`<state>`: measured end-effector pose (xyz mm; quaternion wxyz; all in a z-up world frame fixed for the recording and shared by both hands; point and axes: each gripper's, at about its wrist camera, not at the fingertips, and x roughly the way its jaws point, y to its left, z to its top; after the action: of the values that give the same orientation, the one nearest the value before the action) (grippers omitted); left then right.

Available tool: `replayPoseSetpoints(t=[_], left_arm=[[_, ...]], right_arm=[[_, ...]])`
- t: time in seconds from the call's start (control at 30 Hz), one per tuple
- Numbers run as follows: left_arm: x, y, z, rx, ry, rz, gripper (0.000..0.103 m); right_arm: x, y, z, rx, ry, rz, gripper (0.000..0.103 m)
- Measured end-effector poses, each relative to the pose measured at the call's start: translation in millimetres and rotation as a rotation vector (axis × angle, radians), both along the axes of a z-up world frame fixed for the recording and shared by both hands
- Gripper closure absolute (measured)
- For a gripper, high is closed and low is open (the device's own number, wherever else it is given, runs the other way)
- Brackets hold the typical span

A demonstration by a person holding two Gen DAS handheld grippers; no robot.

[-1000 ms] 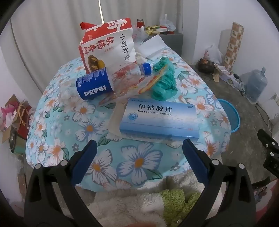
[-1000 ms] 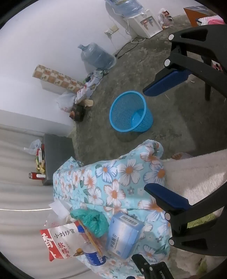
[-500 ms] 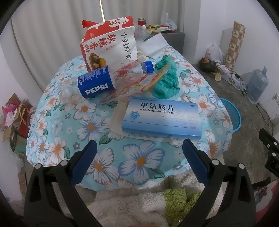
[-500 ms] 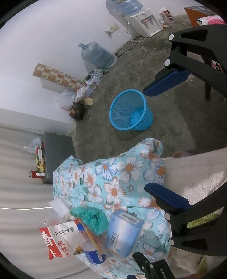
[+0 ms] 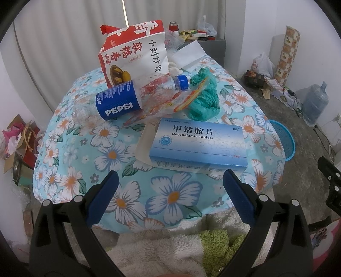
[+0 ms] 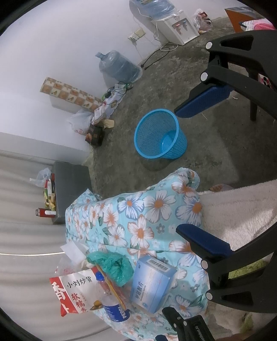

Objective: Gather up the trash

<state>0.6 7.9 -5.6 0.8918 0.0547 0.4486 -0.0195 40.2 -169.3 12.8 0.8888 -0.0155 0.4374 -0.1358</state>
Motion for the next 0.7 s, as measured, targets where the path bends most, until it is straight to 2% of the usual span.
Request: replayPoseSetpoints(t=[0.7], left_arm=[[0.2,-0.6,0.0,0.002,0.002,0.000,0.009]], right_arm=[[0.7,0.4,0.1,0.004,0.001,-0.001,0.006]])
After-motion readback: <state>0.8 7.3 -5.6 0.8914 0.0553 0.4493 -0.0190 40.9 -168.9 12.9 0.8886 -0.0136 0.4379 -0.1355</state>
